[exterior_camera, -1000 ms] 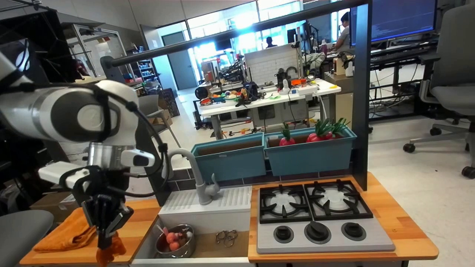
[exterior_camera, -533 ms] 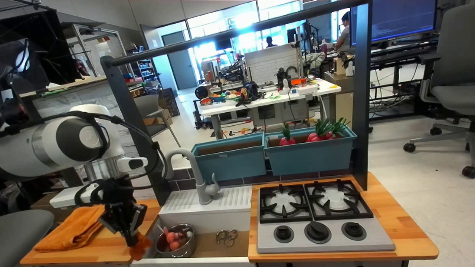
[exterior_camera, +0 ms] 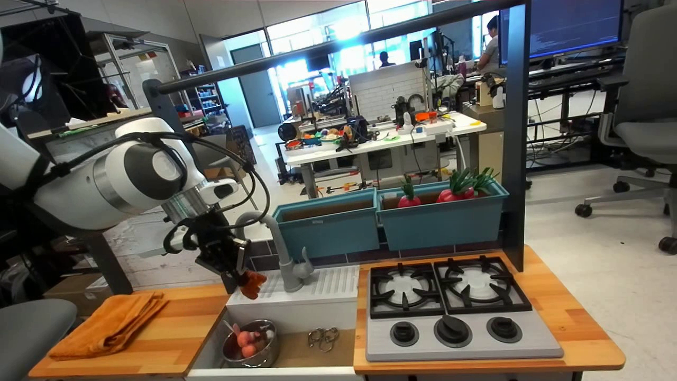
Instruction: Use the towel to wipe the left side of the countertop, place the two plush toys on the stove inside the silver pot
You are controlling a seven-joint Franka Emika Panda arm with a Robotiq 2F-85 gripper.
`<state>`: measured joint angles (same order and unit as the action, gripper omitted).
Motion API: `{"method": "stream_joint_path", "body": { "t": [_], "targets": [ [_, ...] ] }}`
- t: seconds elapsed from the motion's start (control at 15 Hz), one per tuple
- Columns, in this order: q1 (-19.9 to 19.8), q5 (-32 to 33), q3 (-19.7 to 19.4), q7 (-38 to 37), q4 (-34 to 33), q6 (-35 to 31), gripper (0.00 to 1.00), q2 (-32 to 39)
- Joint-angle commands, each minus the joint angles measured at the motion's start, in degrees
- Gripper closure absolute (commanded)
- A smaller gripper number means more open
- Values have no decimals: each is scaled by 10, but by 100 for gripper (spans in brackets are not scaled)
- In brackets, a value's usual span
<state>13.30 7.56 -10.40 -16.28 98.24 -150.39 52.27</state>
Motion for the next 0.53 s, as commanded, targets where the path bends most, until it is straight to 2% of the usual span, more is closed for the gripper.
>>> {"method": "stream_joint_path", "body": {
  "t": [0.0,0.27,0.47],
  "targets": [
    [5,-1,-8,-35,-53,0,99,52],
    [0,-14,3,-46,-72,19,99,70],
    [-1,-22,15,-47,-65,31,99,54]
  ]
}}
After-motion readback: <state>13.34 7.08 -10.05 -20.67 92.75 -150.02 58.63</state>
